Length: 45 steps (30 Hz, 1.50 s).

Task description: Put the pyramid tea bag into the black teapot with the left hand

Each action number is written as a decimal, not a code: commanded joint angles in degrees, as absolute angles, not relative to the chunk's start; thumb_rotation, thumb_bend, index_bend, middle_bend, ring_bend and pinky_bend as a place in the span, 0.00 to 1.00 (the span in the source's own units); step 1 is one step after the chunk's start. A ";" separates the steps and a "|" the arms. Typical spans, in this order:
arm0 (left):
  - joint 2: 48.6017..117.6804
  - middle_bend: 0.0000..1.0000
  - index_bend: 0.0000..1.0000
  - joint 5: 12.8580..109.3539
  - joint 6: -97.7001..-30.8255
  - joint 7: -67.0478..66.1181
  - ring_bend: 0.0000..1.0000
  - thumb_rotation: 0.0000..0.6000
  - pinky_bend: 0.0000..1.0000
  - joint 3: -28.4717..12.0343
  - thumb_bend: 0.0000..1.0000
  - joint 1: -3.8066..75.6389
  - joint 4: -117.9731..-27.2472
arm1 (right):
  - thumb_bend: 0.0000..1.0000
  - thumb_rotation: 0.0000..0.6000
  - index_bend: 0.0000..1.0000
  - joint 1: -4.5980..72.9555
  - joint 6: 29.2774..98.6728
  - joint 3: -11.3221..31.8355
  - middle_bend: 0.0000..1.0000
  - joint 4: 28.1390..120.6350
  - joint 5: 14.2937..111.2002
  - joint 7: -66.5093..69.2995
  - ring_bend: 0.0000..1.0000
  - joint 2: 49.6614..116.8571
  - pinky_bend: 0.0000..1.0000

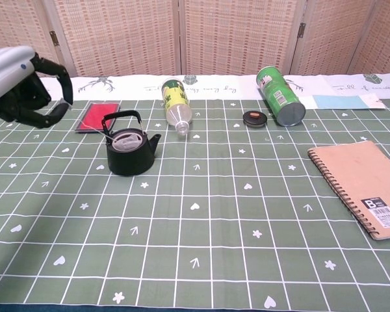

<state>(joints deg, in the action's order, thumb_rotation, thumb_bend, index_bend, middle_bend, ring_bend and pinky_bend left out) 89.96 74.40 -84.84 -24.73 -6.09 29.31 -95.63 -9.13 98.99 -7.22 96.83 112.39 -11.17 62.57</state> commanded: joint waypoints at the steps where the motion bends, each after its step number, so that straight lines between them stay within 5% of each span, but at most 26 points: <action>1: 94.26 1.00 0.57 77.87 -86.46 -15.63 1.00 1.00 1.00 -2.75 0.48 25.38 -88.45 | 0.45 1.00 0.01 -9.11 98.93 -7.25 0.00 96.81 112.46 -11.21 0.00 62.57 0.00; 24: 101.37 1.00 0.55 79.54 -82.03 -1.14 1.00 1.00 1.00 0.34 0.48 17.49 -72.29 | 0.45 1.00 0.01 -8.85 98.01 -7.14 0.00 97.14 111.97 -12.01 0.00 62.85 0.00; 28: 101.34 1.00 0.45 79.56 -81.06 -1.32 1.00 1.00 1.00 -0.21 0.48 17.31 -72.15 | 0.45 1.00 0.01 -8.81 97.86 -7.16 0.00 97.16 111.99 -12.19 0.00 62.93 0.00; 35: 101.89 1.00 0.12 79.68 -80.45 -0.40 1.00 1.00 1.00 -2.21 0.41 17.27 -72.27 | 0.45 1.00 0.01 -8.76 97.72 -7.28 0.00 97.18 112.04 -12.17 0.00 62.91 0.00; 45: 99.99 1.00 0.04 80.89 -81.04 0.99 1.00 1.00 1.00 -4.17 0.31 17.18 -74.13 | 0.45 1.00 0.01 -8.79 98.05 -7.26 0.00 97.08 112.09 -11.89 0.00 62.79 0.00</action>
<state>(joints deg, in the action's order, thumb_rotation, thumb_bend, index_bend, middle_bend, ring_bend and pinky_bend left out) 100.27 80.72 -80.95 0.85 -4.06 17.27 -73.85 -8.79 98.05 -7.25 97.08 112.08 -11.89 62.78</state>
